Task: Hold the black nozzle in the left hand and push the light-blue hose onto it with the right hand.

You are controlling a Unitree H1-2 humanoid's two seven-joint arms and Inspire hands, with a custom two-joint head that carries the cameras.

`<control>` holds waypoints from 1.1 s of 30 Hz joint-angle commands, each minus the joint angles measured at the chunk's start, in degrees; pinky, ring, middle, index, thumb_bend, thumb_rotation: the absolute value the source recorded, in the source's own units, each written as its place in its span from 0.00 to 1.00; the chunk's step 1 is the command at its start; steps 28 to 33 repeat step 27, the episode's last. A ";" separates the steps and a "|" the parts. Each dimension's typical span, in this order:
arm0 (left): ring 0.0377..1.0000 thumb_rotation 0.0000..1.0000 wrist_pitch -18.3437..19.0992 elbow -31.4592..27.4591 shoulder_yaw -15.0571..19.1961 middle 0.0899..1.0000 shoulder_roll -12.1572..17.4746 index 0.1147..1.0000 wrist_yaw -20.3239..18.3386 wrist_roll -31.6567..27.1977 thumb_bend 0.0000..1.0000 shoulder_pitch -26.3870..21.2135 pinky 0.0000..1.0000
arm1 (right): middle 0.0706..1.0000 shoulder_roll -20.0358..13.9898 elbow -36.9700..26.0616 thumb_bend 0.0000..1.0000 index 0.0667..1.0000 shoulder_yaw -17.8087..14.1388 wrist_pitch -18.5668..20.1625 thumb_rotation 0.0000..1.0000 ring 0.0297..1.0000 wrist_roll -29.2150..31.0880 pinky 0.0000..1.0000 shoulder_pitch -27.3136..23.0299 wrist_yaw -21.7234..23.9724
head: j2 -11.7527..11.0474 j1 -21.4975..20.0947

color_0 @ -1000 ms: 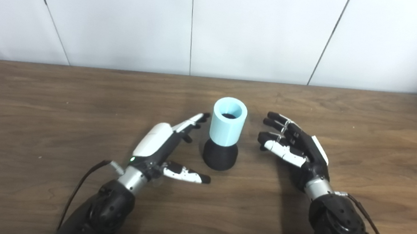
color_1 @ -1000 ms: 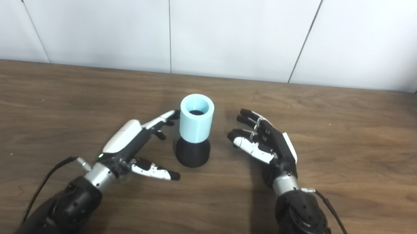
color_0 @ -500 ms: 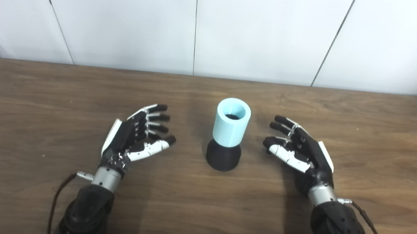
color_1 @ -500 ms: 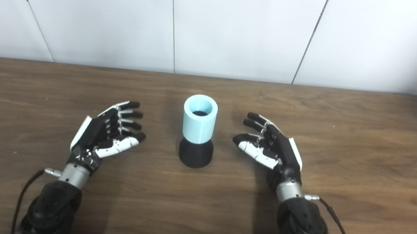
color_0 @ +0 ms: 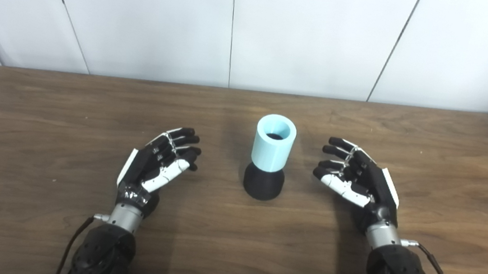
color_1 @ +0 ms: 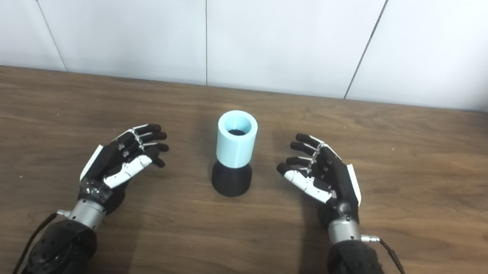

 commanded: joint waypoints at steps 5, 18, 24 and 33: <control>0.69 0.12 0.47 -0.09 0.20 0.72 0.40 0.69 -2.00 -1.32 0.71 1.10 0.53 | 0.70 -1.25 -2.83 0.62 0.70 0.63 -2.94 0.11 0.60 -0.70 0.45 0.55 0.43 | 0.08 -0.04; 0.72 0.07 0.09 0.54 -0.35 0.76 0.76 0.76 -1.95 1.87 0.67 1.28 0.64 | 0.71 -1.43 -3.47 0.57 0.71 1.28 -3.24 0.00 0.59 -0.99 0.46 1.53 0.02 | 0.09 -0.35; 0.72 0.11 -0.34 0.79 -0.72 0.77 0.88 0.78 -1.72 3.19 0.70 1.37 0.63 | 0.71 -1.40 -3.12 0.58 0.71 1.26 -3.65 0.00 0.59 -0.73 0.45 1.59 0.06 | 0.18 -0.31; 0.71 0.13 -1.18 1.10 -0.86 0.76 0.71 0.78 -1.50 3.91 0.71 1.46 0.60 | 0.71 -1.34 -3.08 0.58 0.71 1.35 -3.74 0.00 0.59 -1.22 0.45 1.72 -0.21 | 0.13 -0.38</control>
